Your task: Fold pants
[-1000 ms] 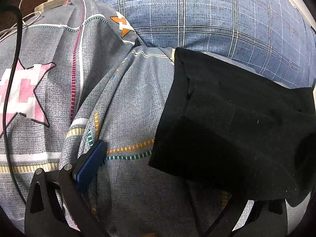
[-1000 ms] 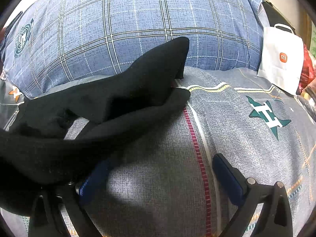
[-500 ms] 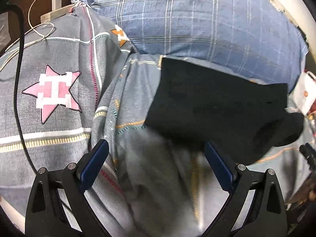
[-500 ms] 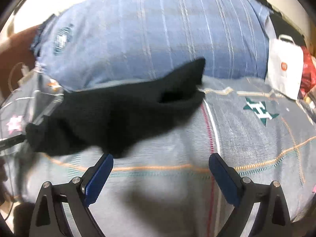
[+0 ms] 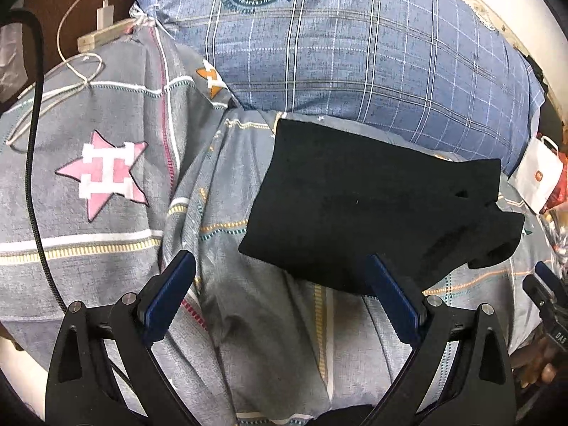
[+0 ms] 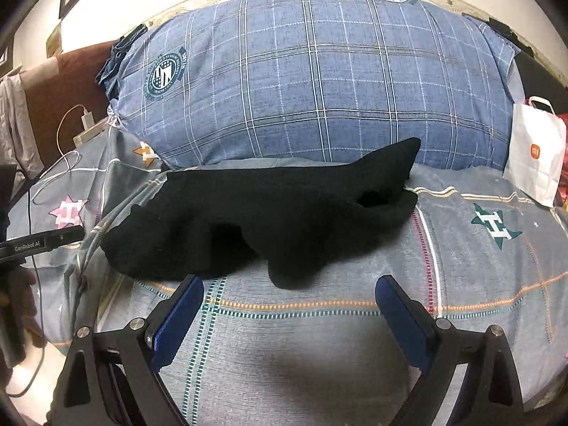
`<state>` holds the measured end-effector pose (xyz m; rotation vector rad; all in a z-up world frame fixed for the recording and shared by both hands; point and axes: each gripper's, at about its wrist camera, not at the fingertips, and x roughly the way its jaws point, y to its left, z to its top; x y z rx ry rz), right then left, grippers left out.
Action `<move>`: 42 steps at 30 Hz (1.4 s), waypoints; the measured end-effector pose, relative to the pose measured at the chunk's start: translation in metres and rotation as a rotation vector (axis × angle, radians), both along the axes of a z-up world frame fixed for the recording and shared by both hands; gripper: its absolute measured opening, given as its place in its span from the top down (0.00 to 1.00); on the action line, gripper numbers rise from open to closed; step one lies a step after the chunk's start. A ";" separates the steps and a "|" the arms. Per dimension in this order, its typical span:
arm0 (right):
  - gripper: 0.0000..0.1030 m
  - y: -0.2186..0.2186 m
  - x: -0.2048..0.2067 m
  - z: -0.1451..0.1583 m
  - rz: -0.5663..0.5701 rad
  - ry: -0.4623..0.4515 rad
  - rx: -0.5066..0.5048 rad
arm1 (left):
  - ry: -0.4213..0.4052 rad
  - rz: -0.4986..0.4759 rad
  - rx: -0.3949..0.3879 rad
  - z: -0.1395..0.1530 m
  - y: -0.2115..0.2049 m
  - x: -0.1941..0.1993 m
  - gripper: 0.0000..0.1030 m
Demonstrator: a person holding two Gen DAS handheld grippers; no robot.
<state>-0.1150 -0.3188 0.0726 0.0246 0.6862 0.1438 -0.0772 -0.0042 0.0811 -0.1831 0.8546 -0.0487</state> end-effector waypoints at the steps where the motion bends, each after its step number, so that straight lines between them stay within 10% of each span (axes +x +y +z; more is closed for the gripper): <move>1: 0.06 0.000 0.000 0.000 0.000 0.001 0.003 | 0.007 -0.003 -0.006 -0.001 0.000 0.001 0.05; 16: 0.06 -0.054 0.010 -0.012 -0.132 0.017 0.061 | 0.083 -0.058 -0.066 -0.031 -0.006 0.016 0.05; 29: 0.09 -0.145 0.098 -0.012 -0.300 0.052 0.317 | 0.150 -0.017 -0.152 -0.050 -0.006 0.047 0.05; 35: 0.52 -0.152 0.166 -0.054 -0.289 0.188 0.335 | 0.170 -0.018 -0.136 -0.062 -0.020 0.063 0.05; 37: 0.88 -0.143 0.168 -0.052 -0.263 0.139 0.307 | 0.162 -0.020 -0.117 -0.063 -0.022 0.064 0.05; 42: 0.95 -0.148 0.126 -0.022 -0.266 0.036 0.306 | 0.159 -0.032 -0.129 -0.063 -0.020 0.061 0.05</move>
